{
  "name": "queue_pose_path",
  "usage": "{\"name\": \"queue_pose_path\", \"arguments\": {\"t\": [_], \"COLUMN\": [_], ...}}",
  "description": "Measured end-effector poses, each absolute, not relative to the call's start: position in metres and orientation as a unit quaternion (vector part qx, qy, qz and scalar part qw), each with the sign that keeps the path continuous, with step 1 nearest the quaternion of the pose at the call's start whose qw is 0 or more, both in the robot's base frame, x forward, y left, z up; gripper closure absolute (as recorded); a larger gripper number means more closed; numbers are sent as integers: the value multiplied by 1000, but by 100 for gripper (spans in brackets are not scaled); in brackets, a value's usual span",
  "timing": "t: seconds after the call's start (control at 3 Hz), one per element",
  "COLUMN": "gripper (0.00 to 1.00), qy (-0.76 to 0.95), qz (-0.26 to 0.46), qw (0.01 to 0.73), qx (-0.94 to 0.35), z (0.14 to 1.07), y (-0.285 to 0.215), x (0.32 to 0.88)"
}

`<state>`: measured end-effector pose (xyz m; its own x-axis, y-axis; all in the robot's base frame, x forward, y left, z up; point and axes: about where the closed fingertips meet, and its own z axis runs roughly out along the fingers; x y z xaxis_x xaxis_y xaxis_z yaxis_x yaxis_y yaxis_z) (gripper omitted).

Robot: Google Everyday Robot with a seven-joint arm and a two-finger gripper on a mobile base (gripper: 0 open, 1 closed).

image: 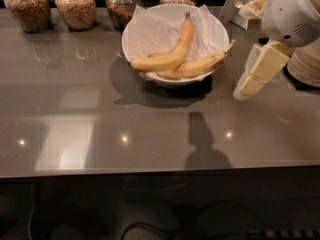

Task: Pick banana from white bowl

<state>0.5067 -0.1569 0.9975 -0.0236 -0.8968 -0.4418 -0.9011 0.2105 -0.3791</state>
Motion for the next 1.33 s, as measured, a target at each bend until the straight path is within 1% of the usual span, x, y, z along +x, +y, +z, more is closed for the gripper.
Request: {"name": "queue_pose_path", "arguments": {"t": [0.33,0.67,1.0,1.33], "gripper": [0,0,0,0], "qy": [675,618,618,592], "qz": [21,38,37,13], "qw": [351,381,381,382], "qx": [-649,-687,-687,-710], "z": [999,1000,1000,998], "y": [-125,-88,-88,-84], "x": [546,579,579,591]}}
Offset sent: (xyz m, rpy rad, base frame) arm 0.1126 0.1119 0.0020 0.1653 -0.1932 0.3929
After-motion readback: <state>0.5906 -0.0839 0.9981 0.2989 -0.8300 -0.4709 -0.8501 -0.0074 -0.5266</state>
